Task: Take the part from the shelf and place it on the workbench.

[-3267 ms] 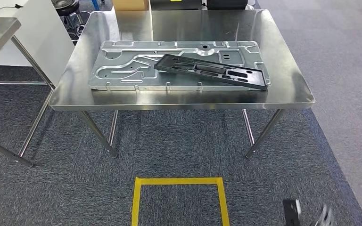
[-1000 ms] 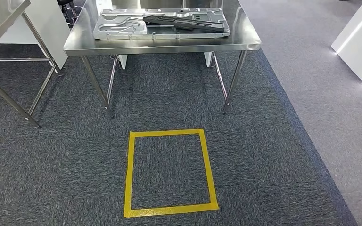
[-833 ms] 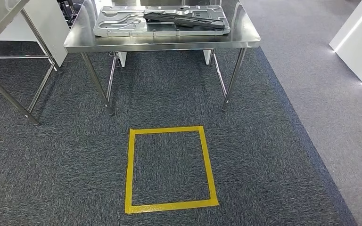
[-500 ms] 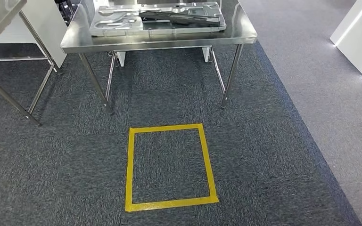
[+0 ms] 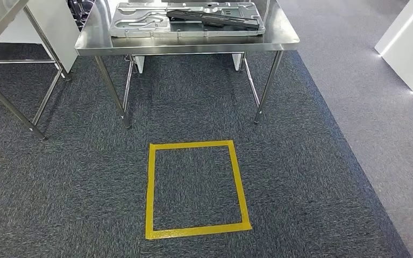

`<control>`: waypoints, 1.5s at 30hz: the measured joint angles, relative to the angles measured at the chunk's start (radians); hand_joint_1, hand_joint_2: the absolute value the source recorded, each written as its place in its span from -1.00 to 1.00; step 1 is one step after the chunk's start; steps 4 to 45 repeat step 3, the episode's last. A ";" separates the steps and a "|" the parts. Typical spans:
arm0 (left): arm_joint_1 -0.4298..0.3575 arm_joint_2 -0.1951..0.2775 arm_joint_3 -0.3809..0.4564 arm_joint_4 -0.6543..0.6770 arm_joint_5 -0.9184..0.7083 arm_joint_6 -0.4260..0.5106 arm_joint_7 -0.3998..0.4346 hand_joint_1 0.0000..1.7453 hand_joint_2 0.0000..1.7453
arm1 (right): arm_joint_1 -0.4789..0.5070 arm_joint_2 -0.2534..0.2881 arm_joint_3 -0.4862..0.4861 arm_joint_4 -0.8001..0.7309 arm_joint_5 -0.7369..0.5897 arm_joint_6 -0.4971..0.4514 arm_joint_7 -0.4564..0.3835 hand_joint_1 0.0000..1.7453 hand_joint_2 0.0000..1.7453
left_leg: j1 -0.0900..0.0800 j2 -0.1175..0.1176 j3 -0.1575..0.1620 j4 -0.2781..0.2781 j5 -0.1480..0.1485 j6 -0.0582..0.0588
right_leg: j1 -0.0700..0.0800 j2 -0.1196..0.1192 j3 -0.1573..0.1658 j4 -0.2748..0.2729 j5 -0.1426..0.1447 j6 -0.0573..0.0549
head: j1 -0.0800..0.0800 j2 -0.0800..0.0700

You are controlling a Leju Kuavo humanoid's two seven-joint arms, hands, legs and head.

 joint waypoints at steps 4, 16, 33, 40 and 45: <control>0.000 0.005 -0.031 -0.011 0.050 -0.009 -0.002 -1.00 -1.00 | 0.021 -0.010 0.045 -0.002 -0.058 0.004 0.000 -1.00 -1.00 | -0.004 0.001 -0.006 -0.001 0.004 0.011 | 0.001 0.001 -0.080 0.169 -0.089 0.003 | 0.000 0.000; 0.000 0.005 -0.031 -0.011 0.050 -0.009 -0.002 -1.00 -1.00 | 0.021 -0.010 0.045 -0.002 -0.058 0.004 0.000 -1.00 -1.00 | -0.004 0.001 -0.006 -0.001 0.004 0.011 | 0.001 0.001 -0.080 0.169 -0.089 0.003 | 0.000 0.000; 0.000 0.005 -0.031 -0.011 0.050 -0.009 -0.002 -1.00 -1.00 | 0.021 -0.010 0.045 -0.002 -0.058 0.004 0.000 -1.00 -1.00 | -0.004 0.001 -0.006 -0.001 0.004 0.011 | 0.001 0.001 -0.080 0.169 -0.089 0.003 | 0.000 0.000; 0.000 0.005 -0.031 -0.011 0.050 -0.009 -0.002 -1.00 -1.00 | 0.021 -0.010 0.045 -0.002 -0.058 0.004 0.000 -1.00 -1.00 | -0.004 0.001 -0.006 -0.001 0.004 0.011 | 0.001 0.001 -0.080 0.169 -0.089 0.003 | 0.000 0.000; 0.000 0.005 -0.031 -0.011 0.050 -0.009 -0.002 -1.00 -1.00 | 0.021 -0.010 0.045 -0.002 -0.058 0.004 0.000 -1.00 -1.00 | -0.004 0.001 -0.006 -0.001 0.004 0.011 | 0.001 0.001 -0.080 0.169 -0.089 0.003 | 0.000 0.000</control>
